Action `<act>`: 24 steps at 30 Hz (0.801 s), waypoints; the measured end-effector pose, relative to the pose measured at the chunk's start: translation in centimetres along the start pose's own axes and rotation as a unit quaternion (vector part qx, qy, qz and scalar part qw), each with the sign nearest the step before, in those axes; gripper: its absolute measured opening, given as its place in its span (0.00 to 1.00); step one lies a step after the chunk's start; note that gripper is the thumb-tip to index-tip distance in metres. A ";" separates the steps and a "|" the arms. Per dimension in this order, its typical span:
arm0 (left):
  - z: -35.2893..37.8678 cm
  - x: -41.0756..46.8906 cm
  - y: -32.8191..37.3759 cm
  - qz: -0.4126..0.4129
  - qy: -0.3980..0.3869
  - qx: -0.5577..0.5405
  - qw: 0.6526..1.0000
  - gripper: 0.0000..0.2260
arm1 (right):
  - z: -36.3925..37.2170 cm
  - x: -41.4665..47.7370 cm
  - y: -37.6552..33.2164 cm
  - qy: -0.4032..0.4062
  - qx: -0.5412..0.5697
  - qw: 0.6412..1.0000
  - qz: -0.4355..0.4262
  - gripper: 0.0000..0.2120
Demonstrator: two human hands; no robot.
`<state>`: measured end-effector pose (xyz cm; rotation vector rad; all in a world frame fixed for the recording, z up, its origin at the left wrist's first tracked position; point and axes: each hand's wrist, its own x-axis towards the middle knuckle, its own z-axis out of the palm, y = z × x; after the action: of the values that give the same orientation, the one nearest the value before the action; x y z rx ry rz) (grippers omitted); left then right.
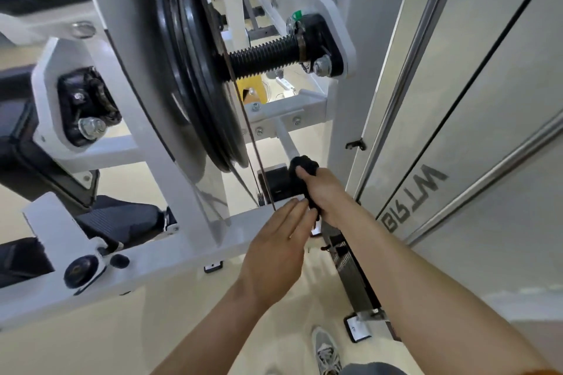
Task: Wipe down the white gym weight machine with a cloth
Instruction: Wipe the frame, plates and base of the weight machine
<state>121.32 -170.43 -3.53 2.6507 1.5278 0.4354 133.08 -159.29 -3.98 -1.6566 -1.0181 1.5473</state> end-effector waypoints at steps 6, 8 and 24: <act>0.1 -0.4 0.0 -0.004 0.066 -0.058 0.996 0.23 | -1.5 -6.0 0.0 -0.005 -0.281 0.946 -0.164 0.10; 0.2 -1.5 -0.2 0.002 0.077 -0.030 0.997 0.20 | -1.5 -8.0 -0.1 -0.002 -0.417 0.884 -0.212 0.10; -4.6 -13.0 -8.1 -0.064 0.120 -0.062 0.989 0.15 | 10.1 -13.8 5.4 0.038 -0.524 0.770 -0.361 0.16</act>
<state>107.13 -177.85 -3.39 2.4615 1.6601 0.8359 123.52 -174.48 -2.80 -1.5488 -2.3714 0.3167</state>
